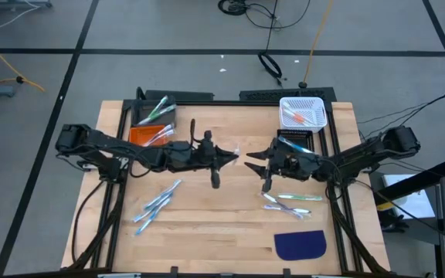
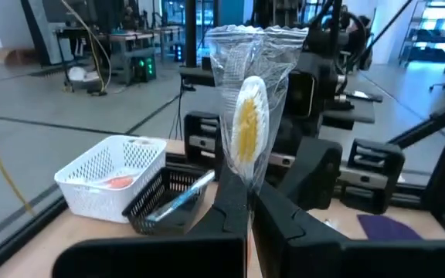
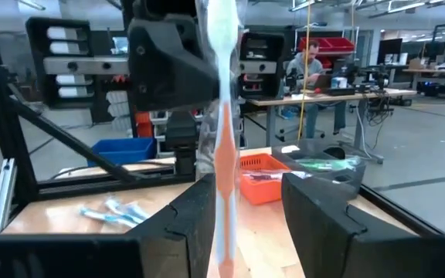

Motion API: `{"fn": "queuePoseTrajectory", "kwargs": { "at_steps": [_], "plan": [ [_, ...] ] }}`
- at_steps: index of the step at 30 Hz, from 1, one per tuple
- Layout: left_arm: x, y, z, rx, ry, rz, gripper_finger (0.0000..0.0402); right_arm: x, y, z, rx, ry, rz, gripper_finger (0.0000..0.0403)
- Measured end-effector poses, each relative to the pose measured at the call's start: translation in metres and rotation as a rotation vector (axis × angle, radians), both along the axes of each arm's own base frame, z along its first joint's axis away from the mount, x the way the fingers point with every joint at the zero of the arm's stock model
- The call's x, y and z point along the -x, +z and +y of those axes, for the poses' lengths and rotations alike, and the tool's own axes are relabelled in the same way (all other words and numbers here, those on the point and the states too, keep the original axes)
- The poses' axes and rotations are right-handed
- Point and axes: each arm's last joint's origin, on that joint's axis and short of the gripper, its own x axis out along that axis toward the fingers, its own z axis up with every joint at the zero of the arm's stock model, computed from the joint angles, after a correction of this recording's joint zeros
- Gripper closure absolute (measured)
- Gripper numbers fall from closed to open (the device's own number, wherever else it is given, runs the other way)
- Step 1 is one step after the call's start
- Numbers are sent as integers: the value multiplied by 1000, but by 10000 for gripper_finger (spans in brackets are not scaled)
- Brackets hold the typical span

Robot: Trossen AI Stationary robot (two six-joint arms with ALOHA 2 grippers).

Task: Pick & Place Toothbrushes
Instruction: Put the orange toothbrush into the white bin

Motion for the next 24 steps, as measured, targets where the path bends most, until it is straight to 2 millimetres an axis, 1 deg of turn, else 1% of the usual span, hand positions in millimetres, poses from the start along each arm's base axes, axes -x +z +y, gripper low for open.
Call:
{"fn": "queuePoseTrajectory", "kwargs": {
  "at_steps": [4,7,12,15,20,24],
  "plan": [
    [-7,-4,1,-13,2,-45,401,-3,-2,-3,-4,-10,-20,261],
    [-13,-10,2,-12,7,-72,401,-5,-2,-5,-10,20,-42,261],
    [-21,-19,4,-4,-22,-83,401,-8,-5,-11,-36,28,-44,268],
    [-24,-24,6,12,-25,-87,401,-9,-7,-12,-42,23,-30,290],
    [-24,-24,10,19,-13,-86,401,-9,-10,-12,-28,21,-1,374],
    [-25,-24,12,24,-7,-87,401,-9,-10,-12,-37,20,-3,374]
  ]
}}
